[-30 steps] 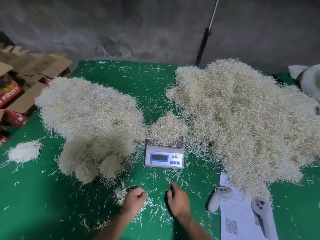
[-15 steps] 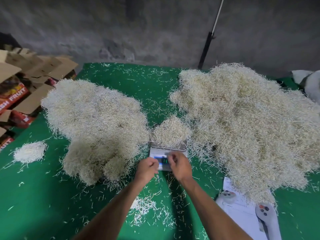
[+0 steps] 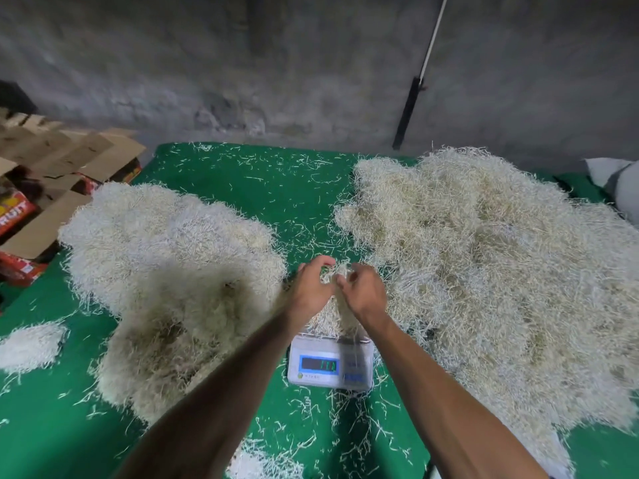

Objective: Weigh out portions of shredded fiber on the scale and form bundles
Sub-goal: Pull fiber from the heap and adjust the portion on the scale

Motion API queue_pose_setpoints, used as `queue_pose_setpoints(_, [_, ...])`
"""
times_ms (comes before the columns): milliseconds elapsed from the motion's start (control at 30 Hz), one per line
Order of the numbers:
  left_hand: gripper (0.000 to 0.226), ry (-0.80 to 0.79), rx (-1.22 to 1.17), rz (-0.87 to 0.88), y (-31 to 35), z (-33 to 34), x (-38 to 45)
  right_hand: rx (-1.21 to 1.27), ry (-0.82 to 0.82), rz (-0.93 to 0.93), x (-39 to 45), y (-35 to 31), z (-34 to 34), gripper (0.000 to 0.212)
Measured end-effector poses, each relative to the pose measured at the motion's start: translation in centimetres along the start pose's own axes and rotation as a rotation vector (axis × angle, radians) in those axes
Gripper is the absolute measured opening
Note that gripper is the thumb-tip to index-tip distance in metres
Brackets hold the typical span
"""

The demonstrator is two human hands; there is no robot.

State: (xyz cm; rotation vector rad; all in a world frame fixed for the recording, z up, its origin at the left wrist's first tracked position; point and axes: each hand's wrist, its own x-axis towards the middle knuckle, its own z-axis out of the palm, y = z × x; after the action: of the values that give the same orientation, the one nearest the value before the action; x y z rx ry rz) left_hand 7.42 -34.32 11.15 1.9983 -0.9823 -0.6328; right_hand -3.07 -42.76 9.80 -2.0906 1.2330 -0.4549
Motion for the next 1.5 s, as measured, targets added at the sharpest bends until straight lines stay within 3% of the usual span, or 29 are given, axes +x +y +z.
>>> queue_pose_setpoints(67, [0.061, -0.058, 0.026, -0.010, -0.2, 0.5, 1.2, -0.068, -0.090, 0.025, 0.9, 0.5, 0.1, 0.027])
queue_pose_setpoints(200, [0.067, -0.107, 0.069, -0.011, -0.7, 1.2, 2.2, 0.135, -0.176, 0.067, 2.2, 0.3, -0.4, 0.028])
queue_pose_setpoints(367, [0.035, 0.037, -0.040, 0.015, -0.1, 0.9, 2.1, 0.184, -0.104, -0.036, 2.2, -1.3, -2.7, 0.026])
queue_pose_setpoints(433, [0.037, 0.052, -0.037, 0.015, 0.1, 0.5, 1.9, 0.228, -0.078, -0.056, 1.9, -1.8, -3.4, 0.022])
queue_pose_setpoints(600, [0.046, 0.115, -0.116, -0.018, 0.9, -0.5, 1.1, 0.607, -0.030, 0.061, 0.7, -3.1, -3.9, 0.027])
queue_pose_setpoints(733, [0.048, 0.076, -0.149, -0.035, 1.2, -1.7, 0.5, 0.823, -0.131, 0.109, -0.7, -3.6, -3.9, 0.034])
queue_pose_setpoints(867, [0.051, 0.051, -0.209, -0.040, 1.0, -2.9, 0.0, 0.758, -0.083, 0.061, -0.7, -4.6, -4.2, 0.045])
queue_pose_setpoints(1033, [0.046, 0.001, -0.251, -0.043, 1.5, -3.8, -0.2, 0.807, -0.076, 0.245, 0.9, -4.4, -5.2, 0.034])
queue_pose_setpoints(1167, [0.038, 0.050, -0.272, -0.053, 2.3, -4.5, 0.7, 0.667, -0.127, 0.098, 0.6, -4.1, -4.9, 0.036])
queue_pose_setpoints(1300, [0.031, 0.044, -0.281, -0.138, 1.4, -5.3, 1.7, 0.641, -0.258, 0.033, 0.2, -3.3, -5.6, 0.014])
queue_pose_setpoints(1400, [0.040, 0.109, -0.312, -0.204, 1.5, -5.0, 1.6, 0.632, -0.220, -0.010, 0.7, -3.4, -6.1, 0.009])
queue_pose_setpoints(1500, [0.044, 0.059, -0.276, -0.119, 2.2, -4.6, 0.7, 0.651, -0.154, -0.057, 1.1, -4.1, -6.7, 0.012])
